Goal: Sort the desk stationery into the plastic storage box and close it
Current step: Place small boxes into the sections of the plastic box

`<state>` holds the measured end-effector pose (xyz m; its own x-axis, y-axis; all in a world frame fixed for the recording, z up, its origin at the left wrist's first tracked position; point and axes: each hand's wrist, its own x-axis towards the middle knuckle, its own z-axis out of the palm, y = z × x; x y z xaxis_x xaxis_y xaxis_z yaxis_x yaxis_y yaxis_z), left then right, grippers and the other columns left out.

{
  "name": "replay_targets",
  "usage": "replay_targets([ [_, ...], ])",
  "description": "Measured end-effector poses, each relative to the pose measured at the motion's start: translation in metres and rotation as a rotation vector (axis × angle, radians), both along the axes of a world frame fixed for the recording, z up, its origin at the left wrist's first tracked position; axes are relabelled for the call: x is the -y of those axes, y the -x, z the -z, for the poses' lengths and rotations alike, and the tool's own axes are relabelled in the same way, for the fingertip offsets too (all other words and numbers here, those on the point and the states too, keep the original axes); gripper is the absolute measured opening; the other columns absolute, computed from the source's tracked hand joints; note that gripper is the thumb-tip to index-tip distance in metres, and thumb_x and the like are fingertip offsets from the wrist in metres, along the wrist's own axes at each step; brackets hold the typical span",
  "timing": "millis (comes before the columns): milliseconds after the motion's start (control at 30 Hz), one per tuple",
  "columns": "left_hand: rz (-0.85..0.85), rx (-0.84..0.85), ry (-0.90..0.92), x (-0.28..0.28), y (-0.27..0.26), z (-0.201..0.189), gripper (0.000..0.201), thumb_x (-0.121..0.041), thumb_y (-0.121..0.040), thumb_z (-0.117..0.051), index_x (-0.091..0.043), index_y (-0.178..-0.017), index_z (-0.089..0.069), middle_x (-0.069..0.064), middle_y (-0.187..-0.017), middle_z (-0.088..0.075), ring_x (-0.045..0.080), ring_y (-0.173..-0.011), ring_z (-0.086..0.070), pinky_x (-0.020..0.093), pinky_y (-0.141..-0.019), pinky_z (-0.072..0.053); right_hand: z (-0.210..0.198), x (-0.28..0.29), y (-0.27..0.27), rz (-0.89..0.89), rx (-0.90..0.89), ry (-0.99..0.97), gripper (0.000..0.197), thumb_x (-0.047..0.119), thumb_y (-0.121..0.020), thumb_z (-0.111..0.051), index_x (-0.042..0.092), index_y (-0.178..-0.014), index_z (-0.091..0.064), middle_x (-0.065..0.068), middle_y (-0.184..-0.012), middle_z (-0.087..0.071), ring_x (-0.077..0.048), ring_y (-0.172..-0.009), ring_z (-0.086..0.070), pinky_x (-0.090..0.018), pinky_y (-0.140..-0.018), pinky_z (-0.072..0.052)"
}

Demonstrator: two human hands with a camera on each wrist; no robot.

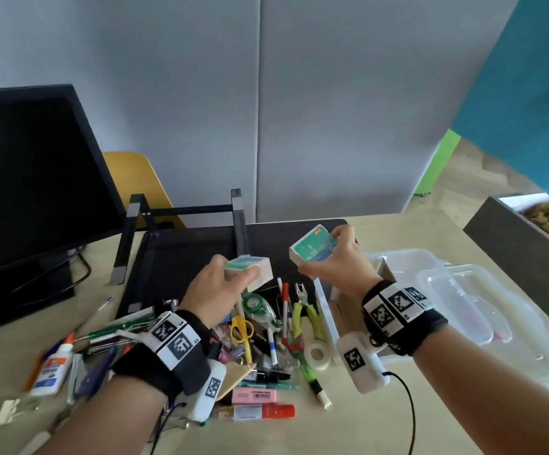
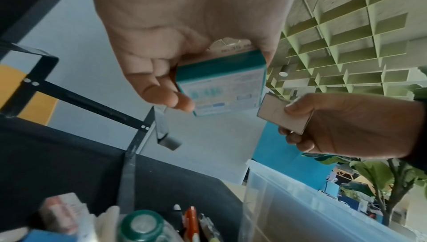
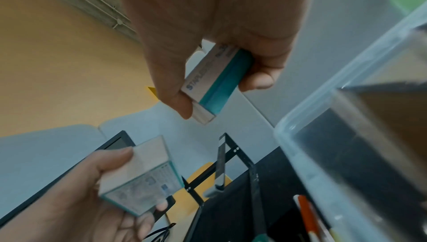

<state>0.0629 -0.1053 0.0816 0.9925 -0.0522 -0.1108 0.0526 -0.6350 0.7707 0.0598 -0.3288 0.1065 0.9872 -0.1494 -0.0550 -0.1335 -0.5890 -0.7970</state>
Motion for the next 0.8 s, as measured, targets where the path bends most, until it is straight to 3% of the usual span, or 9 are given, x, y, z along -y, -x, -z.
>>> replay_targets([
  [100, 0.02, -0.008, 0.019, 0.024, 0.004, -0.005, 0.043, -0.053, -0.08, -0.062, -0.016, -0.097, -0.048, -0.001, -0.096, -0.059, 0.015, -0.085, -0.057, 0.031, -0.065, -0.042, 0.0, 0.03, 0.004, -0.081, -0.031, -0.018, 0.09, 0.031, -0.063, -0.084, 0.025, -0.132, -0.027, -0.002, -0.117, -0.05, -0.016, -0.1, -0.059, -0.034, -0.083, -0.057],
  [167, 0.032, -0.017, 0.034, 0.038, 0.006, -0.005, 0.046, -0.049, -0.076, -0.068, -0.017, -0.1, -0.047, -0.002, -0.096, -0.06, 0.016, -0.084, -0.06, 0.034, -0.069, -0.047, 0.003, 0.047, 0.003, -0.116, -0.063, 0.024, 0.087, 0.037, -0.068, -0.08, 0.025, -0.137, -0.029, -0.003, -0.115, -0.055, -0.018, -0.097, -0.062, -0.035, -0.079, -0.057],
  [267, 0.025, -0.022, 0.046, 0.058, 0.012, -0.006, 0.052, -0.05, -0.066, -0.07, -0.019, -0.098, -0.045, -0.004, -0.093, -0.061, 0.015, -0.083, -0.062, 0.039, -0.077, -0.052, 0.008, 0.07, 0.003, -0.09, -0.094, 0.029, 0.049, 0.027, -0.087, -0.064, 0.012, -0.129, -0.043, -0.01, -0.106, -0.063, -0.022, -0.079, -0.066, -0.034, -0.06, -0.057],
  [333, 0.021, -0.005, 0.062, 0.07, 0.016, -0.006, 0.046, -0.042, -0.071, -0.074, -0.019, -0.097, -0.045, -0.004, -0.092, -0.061, 0.014, -0.083, -0.062, 0.04, -0.077, -0.053, 0.009, 0.085, 0.005, -0.068, -0.108, 0.063, 0.033, 0.023, -0.094, -0.054, 0.008, -0.122, -0.046, -0.016, -0.106, -0.063, -0.025, -0.077, -0.065, -0.036, -0.061, -0.057],
  [500, 0.054, 0.051, 0.085, 0.095, 0.023, 0.003, 0.046, -0.035, -0.073, -0.076, -0.02, -0.105, -0.046, -0.007, -0.093, -0.063, 0.006, -0.085, -0.062, 0.027, -0.07, -0.051, 0.012, 0.123, 0.013, -0.104, -0.206, 0.236, 0.033, 0.018, -0.095, -0.049, 0.007, -0.126, -0.046, -0.016, -0.114, -0.059, -0.028, -0.095, -0.06, -0.037, -0.077, -0.055],
  [567, 0.068, 0.058, 0.101, 0.104, 0.023, 0.008, 0.049, -0.036, -0.072, -0.077, -0.021, -0.107, -0.046, -0.007, -0.097, -0.063, 0.004, -0.087, -0.061, 0.023, -0.071, -0.049, 0.014, 0.132, 0.017, -0.164, -0.246, 0.307, 0.029, 0.016, -0.093, -0.053, 0.007, -0.12, -0.051, -0.014, -0.111, -0.061, -0.025, -0.09, -0.06, -0.035, -0.077, -0.055],
  [700, 0.097, 0.078, 0.108, 0.118, 0.024, 0.015, 0.058, -0.048, -0.066, -0.077, -0.026, -0.109, -0.044, -0.009, -0.099, -0.062, 0.007, -0.09, -0.062, 0.032, -0.079, -0.053, 0.015, 0.142, 0.018, -0.262, -0.277, 0.389, 0.024, 0.015, -0.087, -0.059, 0.009, -0.11, -0.053, -0.007, -0.103, -0.06, -0.02, -0.087, -0.059, -0.028, -0.074, -0.053],
  [800, 0.157, 0.086, 0.106, 0.128, 0.027, 0.015, 0.058, -0.045, -0.067, -0.079, -0.028, -0.11, -0.044, -0.012, -0.099, -0.061, 0.0, -0.089, -0.06, 0.02, -0.073, -0.05, 0.011, 0.147, 0.016, -0.352, -0.296, 0.523, 0.029, 0.017, -0.086, -0.061, 0.007, -0.111, -0.052, -0.007, -0.107, -0.059, -0.021, -0.095, -0.055, -0.028, -0.079, -0.046],
])
